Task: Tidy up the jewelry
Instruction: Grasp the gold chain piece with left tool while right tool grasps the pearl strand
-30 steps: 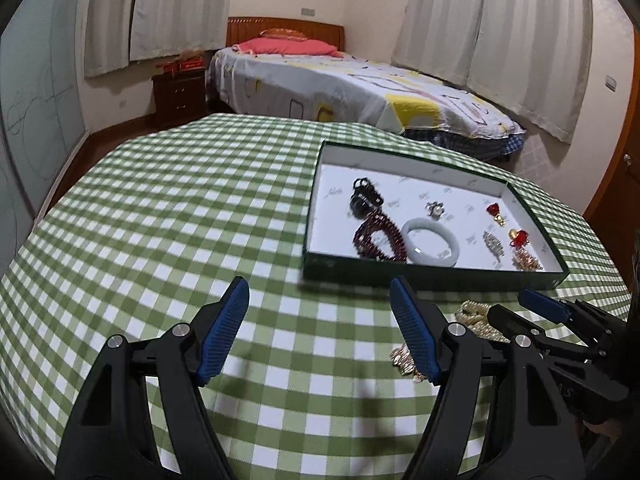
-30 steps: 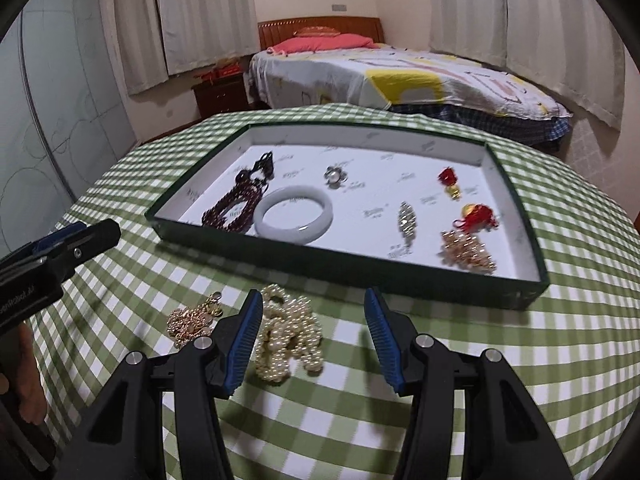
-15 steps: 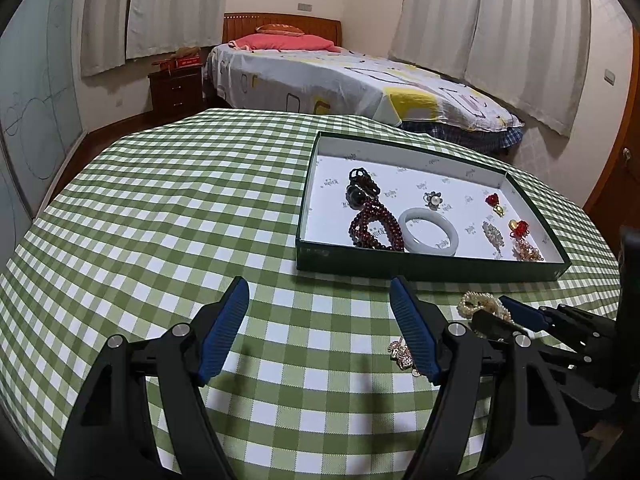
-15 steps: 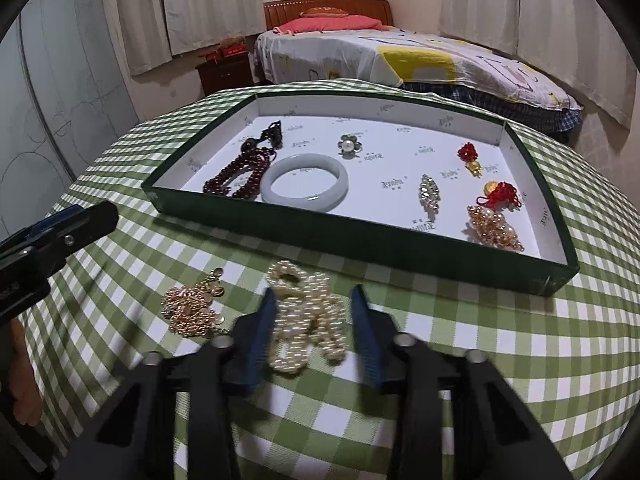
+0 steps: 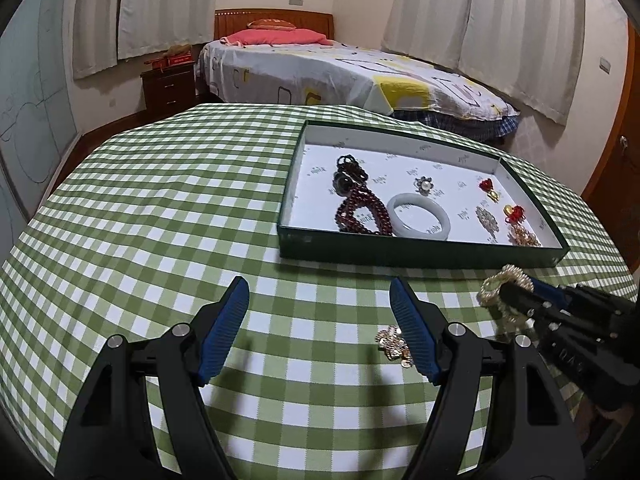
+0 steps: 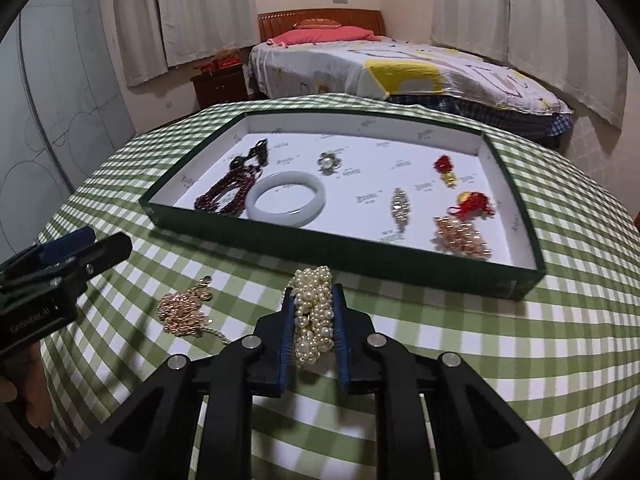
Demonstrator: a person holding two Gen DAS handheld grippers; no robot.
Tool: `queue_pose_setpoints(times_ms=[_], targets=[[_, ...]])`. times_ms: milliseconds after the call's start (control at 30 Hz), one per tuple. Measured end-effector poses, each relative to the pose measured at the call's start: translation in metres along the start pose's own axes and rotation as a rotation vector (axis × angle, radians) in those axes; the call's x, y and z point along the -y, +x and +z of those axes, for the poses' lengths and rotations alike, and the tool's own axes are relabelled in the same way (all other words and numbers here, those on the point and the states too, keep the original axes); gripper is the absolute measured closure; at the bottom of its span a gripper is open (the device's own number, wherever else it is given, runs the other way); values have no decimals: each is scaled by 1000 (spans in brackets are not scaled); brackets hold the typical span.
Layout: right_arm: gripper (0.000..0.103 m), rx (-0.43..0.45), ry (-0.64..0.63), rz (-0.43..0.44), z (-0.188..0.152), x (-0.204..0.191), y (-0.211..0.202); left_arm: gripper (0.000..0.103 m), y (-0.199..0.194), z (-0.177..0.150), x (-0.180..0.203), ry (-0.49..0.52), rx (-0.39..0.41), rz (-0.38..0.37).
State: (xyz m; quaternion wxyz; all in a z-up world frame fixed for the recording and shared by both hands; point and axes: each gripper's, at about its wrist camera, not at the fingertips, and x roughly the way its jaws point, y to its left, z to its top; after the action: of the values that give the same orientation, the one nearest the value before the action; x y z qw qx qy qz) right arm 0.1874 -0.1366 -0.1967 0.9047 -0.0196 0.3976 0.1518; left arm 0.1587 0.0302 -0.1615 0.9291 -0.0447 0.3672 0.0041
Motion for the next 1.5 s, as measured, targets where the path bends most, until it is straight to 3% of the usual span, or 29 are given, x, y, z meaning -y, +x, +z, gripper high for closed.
queue_pose_setpoints(times_ms=[567, 1233, 1333, 1500], targets=[[85, 33, 68, -72, -8, 43, -18, 32, 15, -7, 33, 68, -42, -43], [85, 33, 78, -57, -13, 45, -18, 34, 36, -21, 47, 122, -116, -80], [85, 32, 79, -55, -14, 45, -18, 43, 36, -22, 49, 144, -111, -73], [85, 29, 80, -52, -14, 45, -17, 67, 33, -24, 53, 178, -98, -112]])
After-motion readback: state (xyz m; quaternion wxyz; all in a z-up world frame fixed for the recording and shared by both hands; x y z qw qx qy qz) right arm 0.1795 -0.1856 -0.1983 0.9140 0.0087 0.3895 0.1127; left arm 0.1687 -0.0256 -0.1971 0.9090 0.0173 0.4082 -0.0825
